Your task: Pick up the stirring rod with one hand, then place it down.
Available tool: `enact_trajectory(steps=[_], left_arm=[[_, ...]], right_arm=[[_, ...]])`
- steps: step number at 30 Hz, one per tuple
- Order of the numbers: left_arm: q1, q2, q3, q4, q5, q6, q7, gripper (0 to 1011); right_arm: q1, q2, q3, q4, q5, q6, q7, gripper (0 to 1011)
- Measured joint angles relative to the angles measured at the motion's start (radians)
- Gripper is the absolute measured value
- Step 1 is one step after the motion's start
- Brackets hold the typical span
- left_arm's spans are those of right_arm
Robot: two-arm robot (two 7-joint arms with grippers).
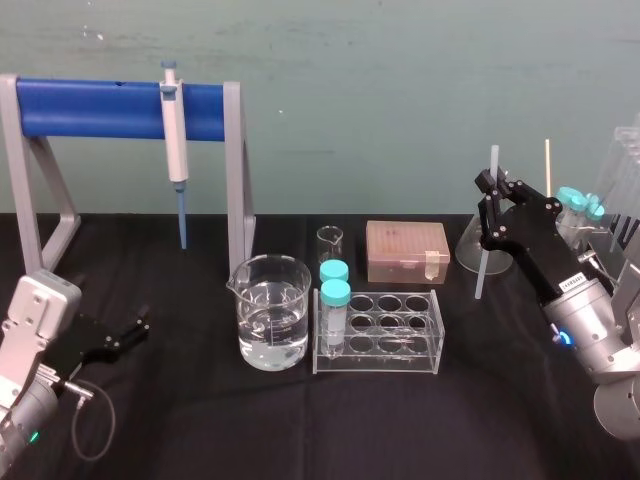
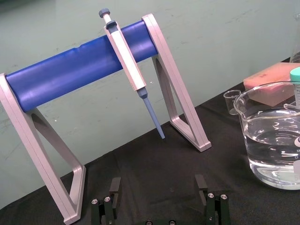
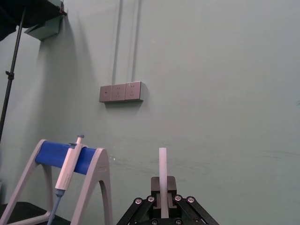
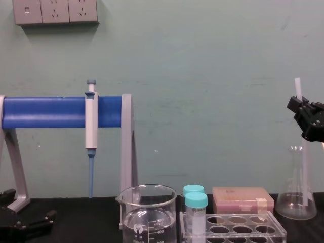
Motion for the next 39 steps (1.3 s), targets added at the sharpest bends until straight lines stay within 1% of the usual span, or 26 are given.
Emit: enact_trajectory(steps=[39], left_arm=[[0.0, 0.0, 0.0, 0.0, 0.0, 0.0, 0.0, 1000]], right_arm=[[0.0, 0.0, 0.0, 0.0, 0.0, 0.0, 0.0, 78]])
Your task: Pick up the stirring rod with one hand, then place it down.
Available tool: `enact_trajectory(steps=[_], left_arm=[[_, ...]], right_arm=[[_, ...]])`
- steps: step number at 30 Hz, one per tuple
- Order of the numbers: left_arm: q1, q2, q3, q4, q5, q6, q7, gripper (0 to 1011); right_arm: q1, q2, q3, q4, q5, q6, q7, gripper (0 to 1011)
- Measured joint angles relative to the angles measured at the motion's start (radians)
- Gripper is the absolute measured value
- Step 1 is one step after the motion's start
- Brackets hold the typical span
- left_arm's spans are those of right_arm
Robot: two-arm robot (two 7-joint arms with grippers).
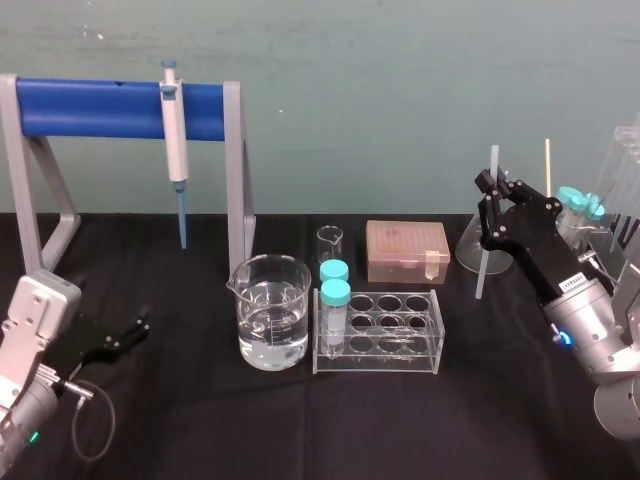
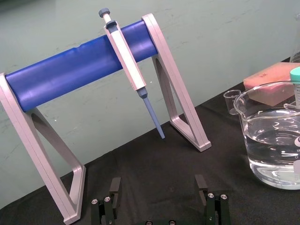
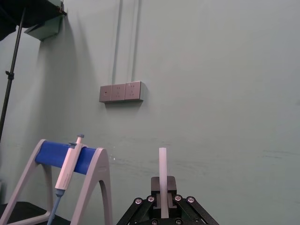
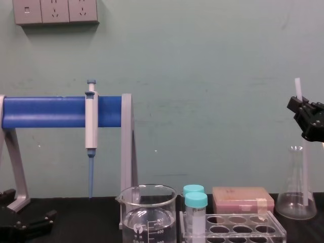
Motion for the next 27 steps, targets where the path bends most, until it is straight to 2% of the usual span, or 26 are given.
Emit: enact_trajectory(steps=[27], left_arm=[[0.0, 0.0, 0.0, 0.0, 0.0, 0.0, 0.0, 1000]], right_arm=[[0.0, 0.0, 0.0, 0.0, 0.0, 0.0, 0.0, 78]])
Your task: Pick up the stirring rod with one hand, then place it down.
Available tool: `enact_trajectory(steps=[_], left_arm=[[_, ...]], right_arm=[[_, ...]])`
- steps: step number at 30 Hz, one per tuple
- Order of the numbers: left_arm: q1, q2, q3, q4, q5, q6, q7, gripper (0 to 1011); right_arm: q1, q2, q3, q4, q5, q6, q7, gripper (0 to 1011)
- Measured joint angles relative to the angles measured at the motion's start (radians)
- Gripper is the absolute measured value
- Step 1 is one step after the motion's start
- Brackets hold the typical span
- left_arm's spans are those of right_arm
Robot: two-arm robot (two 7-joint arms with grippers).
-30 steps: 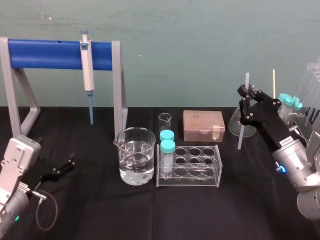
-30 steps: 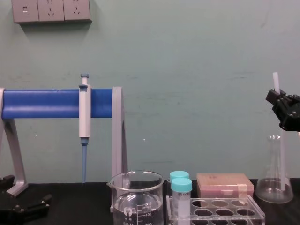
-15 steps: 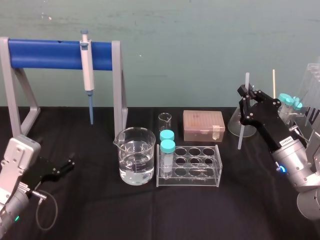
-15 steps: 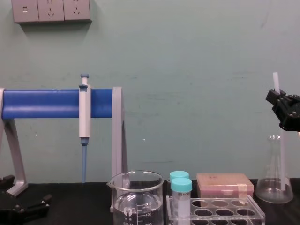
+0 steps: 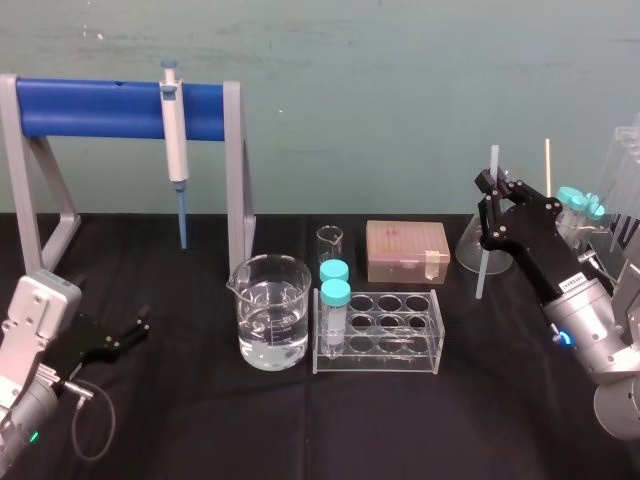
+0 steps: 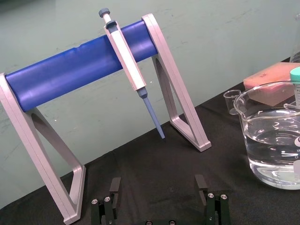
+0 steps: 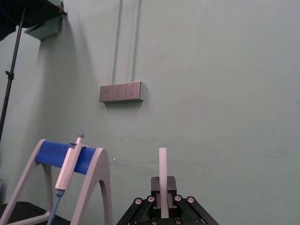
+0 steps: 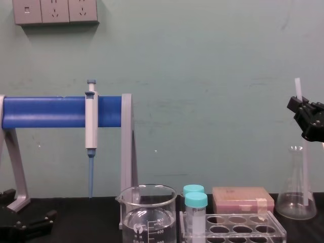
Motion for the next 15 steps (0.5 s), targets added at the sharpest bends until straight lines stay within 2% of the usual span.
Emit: enact_trajectory(steps=[6, 15], left_arm=[[0.0, 0.0, 0.0, 0.0, 0.0, 0.0, 0.0, 1000], [0.0, 0.0, 0.0, 0.0, 0.0, 0.0, 0.0, 1000]], right_arm=[[0.0, 0.0, 0.0, 0.0, 0.0, 0.0, 0.001, 78], [0.015, 0.001, -0.019, 0.012, 0.025, -0.001, 0.084, 78]])
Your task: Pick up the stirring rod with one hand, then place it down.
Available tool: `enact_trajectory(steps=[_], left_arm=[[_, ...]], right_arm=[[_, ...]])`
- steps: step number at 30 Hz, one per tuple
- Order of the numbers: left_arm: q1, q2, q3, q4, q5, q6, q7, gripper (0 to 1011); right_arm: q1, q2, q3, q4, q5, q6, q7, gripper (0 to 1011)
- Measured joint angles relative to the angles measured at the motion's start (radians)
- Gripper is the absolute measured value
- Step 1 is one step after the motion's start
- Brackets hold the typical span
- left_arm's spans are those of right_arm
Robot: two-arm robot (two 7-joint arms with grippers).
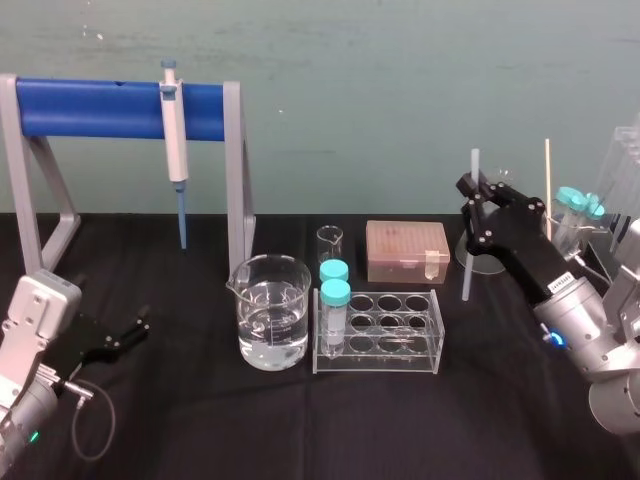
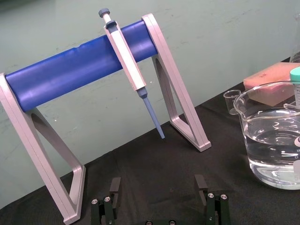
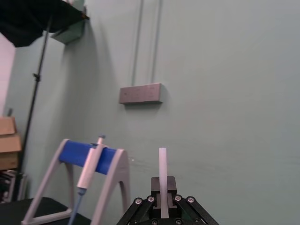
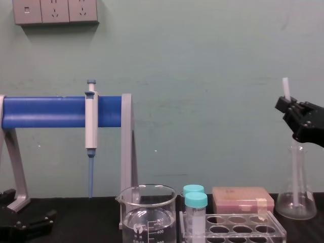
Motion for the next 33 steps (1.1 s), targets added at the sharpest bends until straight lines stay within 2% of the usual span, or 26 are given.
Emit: enact_trajectory(steps=[7, 16, 25, 33], left_arm=[[0.0, 0.0, 0.0, 0.0, 0.0, 0.0, 0.0, 1000], [0.0, 0.0, 0.0, 0.0, 0.0, 0.0, 0.0, 1000], [0.0, 0.0, 0.0, 0.0, 0.0, 0.0, 0.0, 1000], [0.0, 0.0, 0.0, 0.0, 0.0, 0.0, 0.0, 1000]], right_arm=[[0.022, -0.003, -0.024, 0.029, 0.038, -0.004, 0.066, 78], [0.035, -0.009, -0.054, 0.05, 0.075, 0.014, 0.115, 78], [0.051, -0.013, -0.074, 0.088, 0.102, 0.043, 0.132, 78], [0.065, -0.019, -0.084, 0.126, 0.107, 0.048, 0.139, 78]])
